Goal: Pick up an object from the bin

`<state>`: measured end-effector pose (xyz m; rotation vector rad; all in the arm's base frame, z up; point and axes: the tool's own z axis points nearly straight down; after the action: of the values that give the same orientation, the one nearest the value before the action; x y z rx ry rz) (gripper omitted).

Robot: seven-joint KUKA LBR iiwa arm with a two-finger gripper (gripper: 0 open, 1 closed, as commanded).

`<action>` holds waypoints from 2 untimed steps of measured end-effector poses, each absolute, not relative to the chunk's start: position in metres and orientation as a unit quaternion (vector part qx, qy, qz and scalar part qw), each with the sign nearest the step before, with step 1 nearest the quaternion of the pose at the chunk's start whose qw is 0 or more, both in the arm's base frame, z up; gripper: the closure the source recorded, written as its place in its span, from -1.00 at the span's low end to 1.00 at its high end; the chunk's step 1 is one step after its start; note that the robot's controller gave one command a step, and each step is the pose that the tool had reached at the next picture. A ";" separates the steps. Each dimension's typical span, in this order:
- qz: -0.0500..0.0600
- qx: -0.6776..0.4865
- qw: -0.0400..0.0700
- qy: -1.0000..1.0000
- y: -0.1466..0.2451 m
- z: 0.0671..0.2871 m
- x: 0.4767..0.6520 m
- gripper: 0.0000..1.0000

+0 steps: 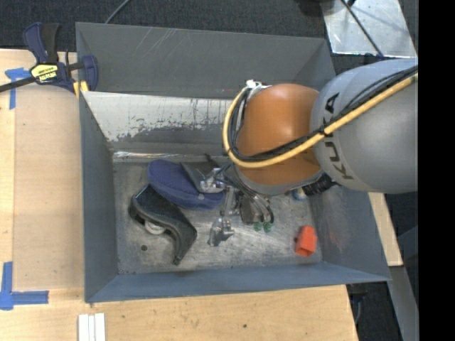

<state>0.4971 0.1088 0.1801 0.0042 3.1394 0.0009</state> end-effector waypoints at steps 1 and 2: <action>0.000 -0.063 0.007 0.998 0.133 0.113 0.554 -1.00; -0.004 -0.324 0.011 0.946 0.145 0.079 0.598 -1.00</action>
Offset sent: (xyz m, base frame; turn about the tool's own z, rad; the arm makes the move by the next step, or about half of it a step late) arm 0.0599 0.0317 -0.0900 -0.1405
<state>0.5979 0.1446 0.0791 -1.0111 2.9512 -0.0135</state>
